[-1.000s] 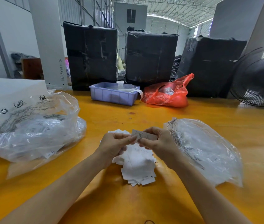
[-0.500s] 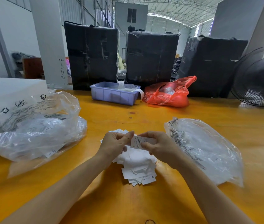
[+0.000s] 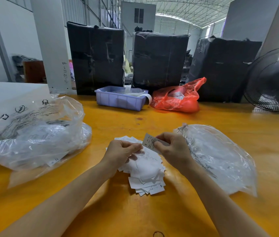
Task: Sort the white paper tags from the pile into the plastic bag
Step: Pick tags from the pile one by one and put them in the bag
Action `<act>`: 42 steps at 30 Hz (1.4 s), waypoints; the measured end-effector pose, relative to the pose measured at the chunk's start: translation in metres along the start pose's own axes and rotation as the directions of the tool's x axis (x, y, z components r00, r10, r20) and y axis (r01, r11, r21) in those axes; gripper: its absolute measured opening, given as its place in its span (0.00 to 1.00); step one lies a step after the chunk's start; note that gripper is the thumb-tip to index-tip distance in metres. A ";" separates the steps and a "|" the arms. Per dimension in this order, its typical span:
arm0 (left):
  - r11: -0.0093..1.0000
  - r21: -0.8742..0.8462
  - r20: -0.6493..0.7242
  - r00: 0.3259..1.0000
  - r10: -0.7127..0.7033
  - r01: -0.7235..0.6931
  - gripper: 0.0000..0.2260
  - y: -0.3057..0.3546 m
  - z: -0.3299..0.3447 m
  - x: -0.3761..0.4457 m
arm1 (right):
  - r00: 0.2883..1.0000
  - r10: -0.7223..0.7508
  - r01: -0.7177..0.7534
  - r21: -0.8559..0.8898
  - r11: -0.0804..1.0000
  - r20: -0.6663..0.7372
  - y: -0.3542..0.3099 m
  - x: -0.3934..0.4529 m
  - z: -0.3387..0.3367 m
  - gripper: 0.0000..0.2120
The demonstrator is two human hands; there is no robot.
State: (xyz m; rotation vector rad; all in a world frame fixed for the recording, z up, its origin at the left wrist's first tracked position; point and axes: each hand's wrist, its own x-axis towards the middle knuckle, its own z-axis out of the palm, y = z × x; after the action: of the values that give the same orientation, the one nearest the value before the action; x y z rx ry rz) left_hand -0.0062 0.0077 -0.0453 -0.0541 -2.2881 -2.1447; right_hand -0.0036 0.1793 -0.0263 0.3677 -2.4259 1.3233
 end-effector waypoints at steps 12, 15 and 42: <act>1.000 0.025 0.030 1.000 -0.001 0.000 0.06 0.004 0.001 -0.003 | 0.998 -0.057 0.056 -0.033 0.998 -0.010 0.001 0.000 -0.001 0.06; 1.000 0.030 0.028 1.000 -0.002 0.001 0.06 0.004 0.001 -0.003 | 0.999 -0.046 0.045 -0.015 0.999 -0.019 0.001 0.000 -0.001 0.06; 1.000 0.021 0.075 0.997 0.018 -0.020 0.06 0.005 0.002 -0.006 | 0.986 -0.164 0.156 -0.141 0.978 -0.044 0.002 -0.001 -0.001 0.03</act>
State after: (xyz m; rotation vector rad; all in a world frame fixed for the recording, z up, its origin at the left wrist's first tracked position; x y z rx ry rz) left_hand -0.0003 0.0098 -0.0408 -0.1580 -2.3403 -2.1435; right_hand -0.0031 0.1816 -0.0277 0.4724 -2.3697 1.0789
